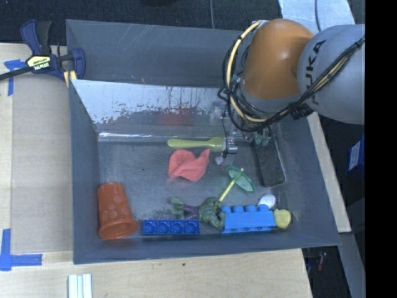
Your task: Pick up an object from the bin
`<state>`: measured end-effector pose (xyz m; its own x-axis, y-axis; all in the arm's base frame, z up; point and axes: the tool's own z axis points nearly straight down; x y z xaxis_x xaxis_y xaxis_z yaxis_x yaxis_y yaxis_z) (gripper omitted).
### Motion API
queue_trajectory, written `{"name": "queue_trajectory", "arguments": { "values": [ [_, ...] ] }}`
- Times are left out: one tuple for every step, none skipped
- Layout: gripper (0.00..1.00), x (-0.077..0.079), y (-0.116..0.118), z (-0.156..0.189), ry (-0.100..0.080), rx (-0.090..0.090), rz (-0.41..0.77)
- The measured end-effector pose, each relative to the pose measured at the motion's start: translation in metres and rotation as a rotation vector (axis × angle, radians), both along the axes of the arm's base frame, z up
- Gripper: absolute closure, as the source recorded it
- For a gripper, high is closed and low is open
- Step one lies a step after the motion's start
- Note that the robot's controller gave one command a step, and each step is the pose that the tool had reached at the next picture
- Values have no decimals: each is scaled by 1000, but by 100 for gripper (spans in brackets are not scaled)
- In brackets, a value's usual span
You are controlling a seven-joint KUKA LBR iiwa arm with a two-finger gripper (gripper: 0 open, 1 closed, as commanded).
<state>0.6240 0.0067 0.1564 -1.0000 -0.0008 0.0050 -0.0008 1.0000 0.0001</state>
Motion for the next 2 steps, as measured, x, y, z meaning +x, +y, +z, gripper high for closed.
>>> {"name": "queue_trajectory", "arguments": {
  "values": [
    [0,2,0,5,-9,0,0],
    [0,4,37,-63,-11,1,-106]
  ]
}}
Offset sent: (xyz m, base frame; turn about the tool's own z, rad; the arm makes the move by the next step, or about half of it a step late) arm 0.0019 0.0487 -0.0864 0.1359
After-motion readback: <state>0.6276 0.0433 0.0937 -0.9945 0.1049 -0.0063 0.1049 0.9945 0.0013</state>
